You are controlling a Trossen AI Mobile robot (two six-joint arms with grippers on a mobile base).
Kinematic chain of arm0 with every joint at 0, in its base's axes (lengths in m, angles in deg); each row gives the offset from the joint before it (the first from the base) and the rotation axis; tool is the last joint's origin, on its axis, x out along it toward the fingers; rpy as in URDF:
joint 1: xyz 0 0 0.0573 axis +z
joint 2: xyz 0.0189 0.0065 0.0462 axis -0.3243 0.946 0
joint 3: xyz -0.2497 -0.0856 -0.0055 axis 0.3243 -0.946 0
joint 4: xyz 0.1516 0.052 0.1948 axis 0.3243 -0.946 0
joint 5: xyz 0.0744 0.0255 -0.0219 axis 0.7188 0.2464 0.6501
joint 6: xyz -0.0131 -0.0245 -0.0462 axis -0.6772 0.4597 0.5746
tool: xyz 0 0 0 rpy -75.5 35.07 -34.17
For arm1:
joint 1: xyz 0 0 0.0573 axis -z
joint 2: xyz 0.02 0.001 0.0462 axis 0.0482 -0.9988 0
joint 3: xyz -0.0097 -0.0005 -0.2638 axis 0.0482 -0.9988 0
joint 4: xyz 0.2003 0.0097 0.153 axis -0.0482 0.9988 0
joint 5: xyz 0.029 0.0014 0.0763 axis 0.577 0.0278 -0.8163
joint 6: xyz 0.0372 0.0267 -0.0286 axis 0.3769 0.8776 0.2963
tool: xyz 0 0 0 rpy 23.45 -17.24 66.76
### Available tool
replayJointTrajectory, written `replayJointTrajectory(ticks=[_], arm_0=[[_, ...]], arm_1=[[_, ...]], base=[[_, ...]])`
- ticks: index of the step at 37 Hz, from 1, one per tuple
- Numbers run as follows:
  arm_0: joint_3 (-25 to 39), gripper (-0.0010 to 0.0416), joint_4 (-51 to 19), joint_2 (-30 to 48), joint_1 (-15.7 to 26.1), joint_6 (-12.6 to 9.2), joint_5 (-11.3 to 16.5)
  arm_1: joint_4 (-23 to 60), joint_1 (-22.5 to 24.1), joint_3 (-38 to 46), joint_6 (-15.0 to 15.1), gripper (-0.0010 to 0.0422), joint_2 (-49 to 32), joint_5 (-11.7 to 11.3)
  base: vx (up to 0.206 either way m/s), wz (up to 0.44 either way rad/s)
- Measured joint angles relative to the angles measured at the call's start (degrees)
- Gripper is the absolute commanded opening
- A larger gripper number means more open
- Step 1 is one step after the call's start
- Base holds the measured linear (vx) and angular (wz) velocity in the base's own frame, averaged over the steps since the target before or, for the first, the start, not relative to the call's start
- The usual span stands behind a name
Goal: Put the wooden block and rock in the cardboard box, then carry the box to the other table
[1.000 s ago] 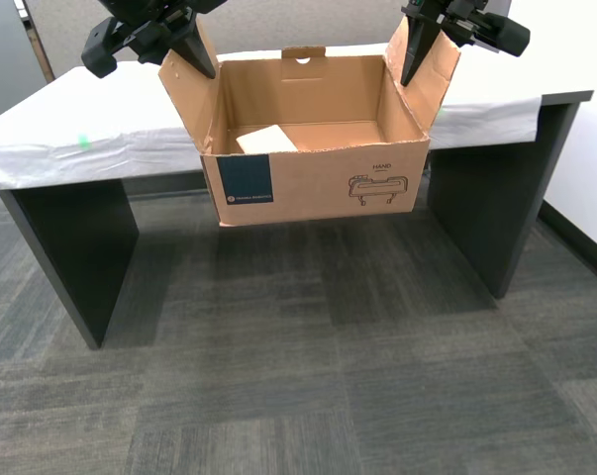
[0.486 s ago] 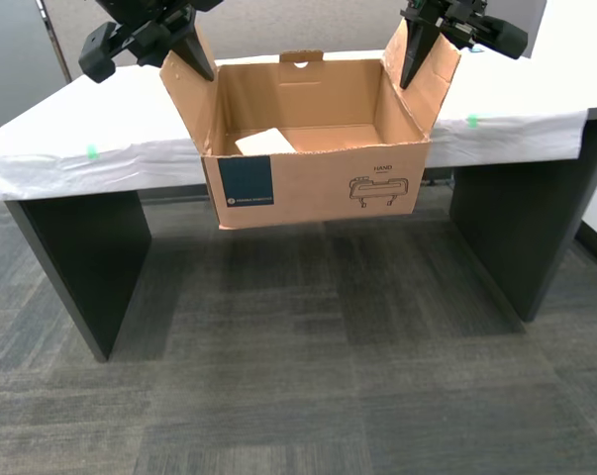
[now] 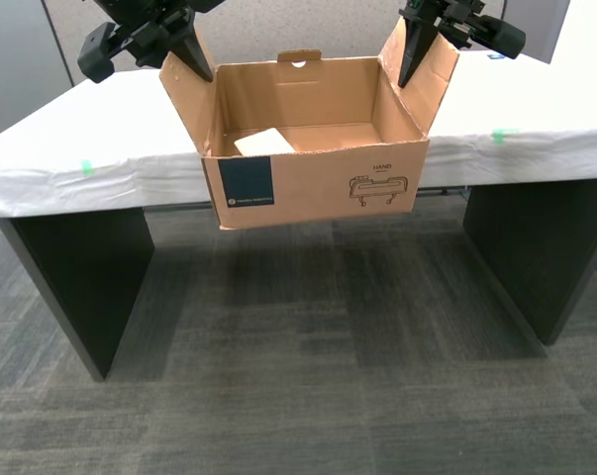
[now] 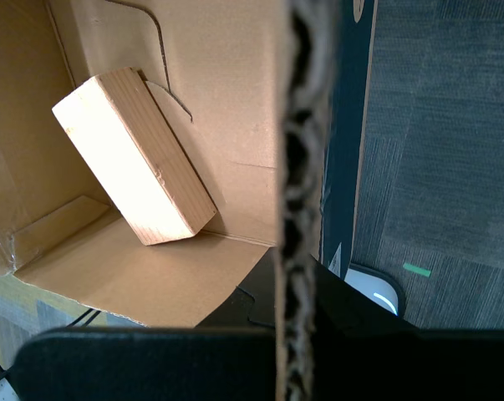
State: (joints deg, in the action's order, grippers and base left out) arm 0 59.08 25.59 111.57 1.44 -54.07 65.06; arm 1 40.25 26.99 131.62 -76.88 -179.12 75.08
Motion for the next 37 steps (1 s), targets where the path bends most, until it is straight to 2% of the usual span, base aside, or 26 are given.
replayJointTrajectory(ticks=[6,11,33,37], arm_0=[[0.0,-0.0001,0.02,-0.02,0.0,0.04,0.0],[0.0,-0.0001,0.04,-0.02,0.0,1.01,-0.02],[0.0,-0.0001,0.02,-0.02,0.15,1.03,-0.02],[0.0,-0.0001,0.02,-0.02,0.17,1.55,-0.02]], arm_1=[[-0.59,0.0,0.0,0.5,-0.0001,0.0,0.0],[-0.63,0.0,0.0,0.5,-0.0001,0.0,0.0],[-0.31,0.11,0.0,-0.28,-0.0001,0.0,-0.02],[-0.24,0.11,0.0,-0.28,-0.0001,0.0,0.0]], base=[[0.168,-0.023],[0.169,-0.026],[0.175,-0.013],[0.178,-0.009]])
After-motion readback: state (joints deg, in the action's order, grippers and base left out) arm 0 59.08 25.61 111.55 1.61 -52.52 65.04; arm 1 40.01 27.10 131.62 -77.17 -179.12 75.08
